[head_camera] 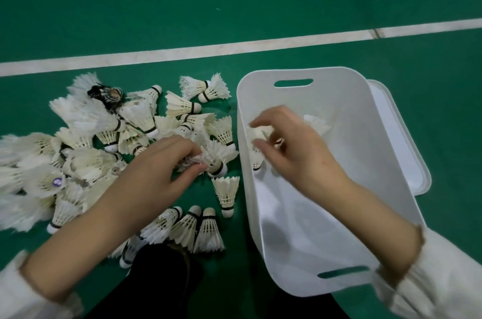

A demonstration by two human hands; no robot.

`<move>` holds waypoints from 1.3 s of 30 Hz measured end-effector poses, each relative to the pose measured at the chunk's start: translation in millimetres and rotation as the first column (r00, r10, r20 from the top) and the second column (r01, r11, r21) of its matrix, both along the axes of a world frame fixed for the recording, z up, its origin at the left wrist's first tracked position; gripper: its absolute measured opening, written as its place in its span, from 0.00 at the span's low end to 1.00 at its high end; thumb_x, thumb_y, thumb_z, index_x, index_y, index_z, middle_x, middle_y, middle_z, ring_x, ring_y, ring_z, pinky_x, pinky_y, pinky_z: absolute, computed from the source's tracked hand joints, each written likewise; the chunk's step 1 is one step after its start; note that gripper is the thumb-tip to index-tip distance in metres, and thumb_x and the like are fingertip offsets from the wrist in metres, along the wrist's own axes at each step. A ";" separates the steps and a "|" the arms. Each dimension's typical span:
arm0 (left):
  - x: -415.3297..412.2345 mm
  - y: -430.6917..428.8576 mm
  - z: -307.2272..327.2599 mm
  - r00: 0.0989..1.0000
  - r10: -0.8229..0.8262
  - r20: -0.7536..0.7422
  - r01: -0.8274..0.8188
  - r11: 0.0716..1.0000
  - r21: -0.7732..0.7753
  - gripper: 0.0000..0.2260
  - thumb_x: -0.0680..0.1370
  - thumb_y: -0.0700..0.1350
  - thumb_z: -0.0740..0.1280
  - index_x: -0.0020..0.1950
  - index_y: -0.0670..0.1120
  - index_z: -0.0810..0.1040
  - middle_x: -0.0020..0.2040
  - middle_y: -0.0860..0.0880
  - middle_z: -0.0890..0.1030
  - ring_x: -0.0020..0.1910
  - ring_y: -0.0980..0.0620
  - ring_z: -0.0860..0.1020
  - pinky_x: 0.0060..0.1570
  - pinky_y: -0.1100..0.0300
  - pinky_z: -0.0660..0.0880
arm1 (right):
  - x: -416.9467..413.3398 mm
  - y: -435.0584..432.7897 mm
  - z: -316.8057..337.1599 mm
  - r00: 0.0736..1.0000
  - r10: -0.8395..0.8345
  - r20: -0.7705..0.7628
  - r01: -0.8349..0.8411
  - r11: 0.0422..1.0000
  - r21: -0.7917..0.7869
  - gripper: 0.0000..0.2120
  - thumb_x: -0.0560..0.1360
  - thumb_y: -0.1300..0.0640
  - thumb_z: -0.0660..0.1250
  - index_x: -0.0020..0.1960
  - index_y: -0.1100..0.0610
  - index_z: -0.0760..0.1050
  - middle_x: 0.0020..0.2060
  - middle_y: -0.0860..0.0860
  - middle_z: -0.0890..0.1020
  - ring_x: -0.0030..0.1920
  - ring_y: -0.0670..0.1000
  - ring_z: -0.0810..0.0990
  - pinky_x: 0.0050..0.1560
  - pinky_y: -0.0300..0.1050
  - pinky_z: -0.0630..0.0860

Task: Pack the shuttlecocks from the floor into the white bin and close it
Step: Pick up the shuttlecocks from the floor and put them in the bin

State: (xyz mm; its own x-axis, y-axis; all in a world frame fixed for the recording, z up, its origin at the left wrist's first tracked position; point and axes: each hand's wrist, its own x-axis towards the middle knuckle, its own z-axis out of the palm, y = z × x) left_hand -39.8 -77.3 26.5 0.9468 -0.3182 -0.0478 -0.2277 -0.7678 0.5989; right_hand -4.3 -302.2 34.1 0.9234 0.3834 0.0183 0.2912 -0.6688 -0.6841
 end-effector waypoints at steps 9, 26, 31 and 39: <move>1.6 -0.9 19.3 0.999 -0.019 0.035 0.022 0.996 -0.089 0.06 0.75 0.54 0.63 0.49 0.55 0.74 0.44 0.62 0.74 0.44 0.63 0.74 0.42 0.67 0.71 | -2.9 45.2 9.0 0.968 0.223 -0.118 -0.226 0.974 -0.013 0.08 0.74 0.61 0.67 0.52 0.60 0.75 0.48 0.49 0.72 0.44 0.47 0.72 0.46 0.39 0.70; 35.7 37.2 -105.0 0.959 0.194 -0.204 -0.107 0.922 0.373 0.16 0.76 0.51 0.64 0.59 0.43 0.74 0.55 0.44 0.76 0.54 0.46 0.72 0.52 0.55 0.67 | -19.1 -107.1 -81.6 0.720 -0.574 -0.389 0.193 0.704 -0.683 0.04 0.72 0.62 0.63 0.39 0.59 0.69 0.41 0.58 0.77 0.41 0.57 0.76 0.38 0.42 0.67; 28.5 33.4 -113.3 0.974 0.157 -0.165 -0.079 0.913 0.401 0.14 0.76 0.51 0.64 0.58 0.44 0.74 0.54 0.47 0.77 0.55 0.47 0.69 0.52 0.55 0.66 | -3.5 -96.6 -99.9 0.764 -0.563 -0.314 0.371 0.783 -0.499 0.02 0.74 0.62 0.61 0.43 0.59 0.69 0.39 0.55 0.74 0.41 0.56 0.72 0.39 0.43 0.65; 22.2 39.2 -114.6 0.985 0.131 -0.114 -0.074 0.911 0.406 0.12 0.74 0.46 0.68 0.55 0.45 0.74 0.52 0.47 0.77 0.54 0.48 0.68 0.47 0.57 0.66 | 7.0 -100.7 -106.7 0.804 -0.508 -0.310 0.337 0.818 -0.467 0.04 0.75 0.61 0.57 0.46 0.59 0.70 0.44 0.54 0.71 0.41 0.57 0.72 0.35 0.44 0.65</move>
State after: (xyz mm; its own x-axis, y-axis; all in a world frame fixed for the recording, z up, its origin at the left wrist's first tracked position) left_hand -17.5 -38.1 -88.1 0.9485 -0.1469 -0.2805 -0.0730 -0.9634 0.2578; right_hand 2.7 -402.9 -72.6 0.8800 -0.1505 -0.4504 -0.3269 -0.8800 -0.3446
